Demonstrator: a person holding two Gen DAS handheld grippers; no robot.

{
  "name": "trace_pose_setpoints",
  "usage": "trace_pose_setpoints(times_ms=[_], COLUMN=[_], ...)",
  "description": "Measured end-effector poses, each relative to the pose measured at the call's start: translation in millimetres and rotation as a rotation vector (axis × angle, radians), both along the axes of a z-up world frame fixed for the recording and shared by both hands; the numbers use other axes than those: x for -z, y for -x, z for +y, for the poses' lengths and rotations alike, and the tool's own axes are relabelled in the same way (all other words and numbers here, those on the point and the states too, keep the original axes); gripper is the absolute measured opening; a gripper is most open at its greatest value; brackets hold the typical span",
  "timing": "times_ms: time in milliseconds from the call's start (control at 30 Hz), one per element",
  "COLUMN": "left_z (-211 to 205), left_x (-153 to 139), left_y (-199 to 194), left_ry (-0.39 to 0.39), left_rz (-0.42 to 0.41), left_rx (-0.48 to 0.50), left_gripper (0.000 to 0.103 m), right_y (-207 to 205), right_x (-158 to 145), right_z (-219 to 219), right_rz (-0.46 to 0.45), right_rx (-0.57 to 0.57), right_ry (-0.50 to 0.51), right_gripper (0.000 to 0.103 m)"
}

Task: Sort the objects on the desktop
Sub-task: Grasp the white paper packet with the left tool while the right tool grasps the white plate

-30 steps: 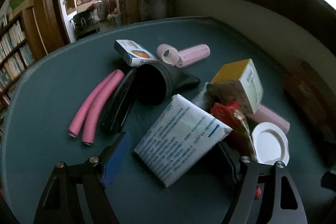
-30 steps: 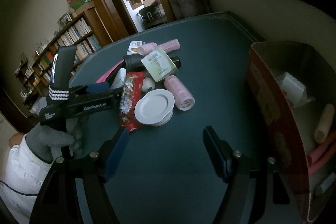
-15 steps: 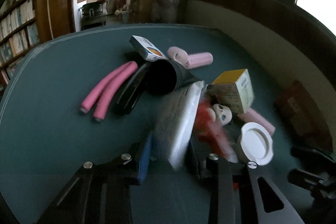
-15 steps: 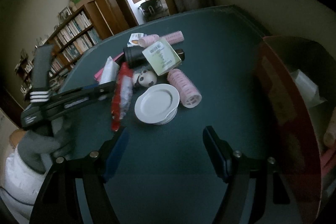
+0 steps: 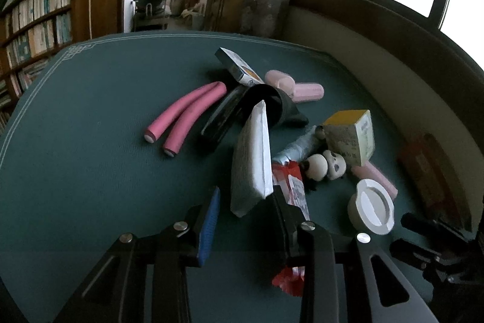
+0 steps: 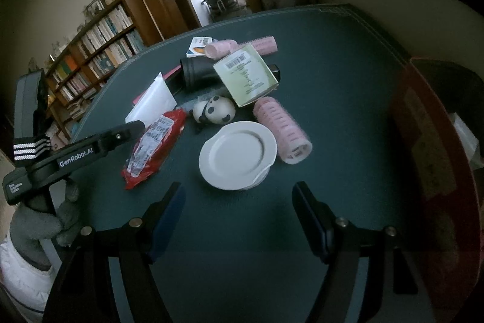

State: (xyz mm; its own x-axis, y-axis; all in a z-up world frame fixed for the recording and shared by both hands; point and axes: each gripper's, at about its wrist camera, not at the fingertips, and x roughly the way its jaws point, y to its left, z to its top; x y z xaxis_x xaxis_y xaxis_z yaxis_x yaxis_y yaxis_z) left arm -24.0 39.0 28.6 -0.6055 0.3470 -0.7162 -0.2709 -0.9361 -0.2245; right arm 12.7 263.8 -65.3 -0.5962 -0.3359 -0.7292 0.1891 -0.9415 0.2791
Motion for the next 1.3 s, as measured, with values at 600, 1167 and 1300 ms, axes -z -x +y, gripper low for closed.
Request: trace_pose_setpoints(times_ms=[600,1167,1300], left_z=[3.4,-12.7,-11.1], left_x=[-2.7,-15.7,-13.4], left_y=[18.1,-9.2,-9.1], left_ry=[-0.024,-0.107,-0.112], left_rz=[0.011,0.047,0.046], left_rx=[-0.002,-0.014,-0.01], left_gripper=[0.018,0.018,0.018], right_y=[3.5,46.3,56.3], right_x=[-0.1,8.8,8.9], right_z=[-1.8,-18.3,-24.7], right_rz=[-0.009,-0.066,-0.06], right_rx=[-0.01,0.027,0.043], right_ry=[0.021,0.024,-0.005], right_gripper=[0.077,0.078,0.079])
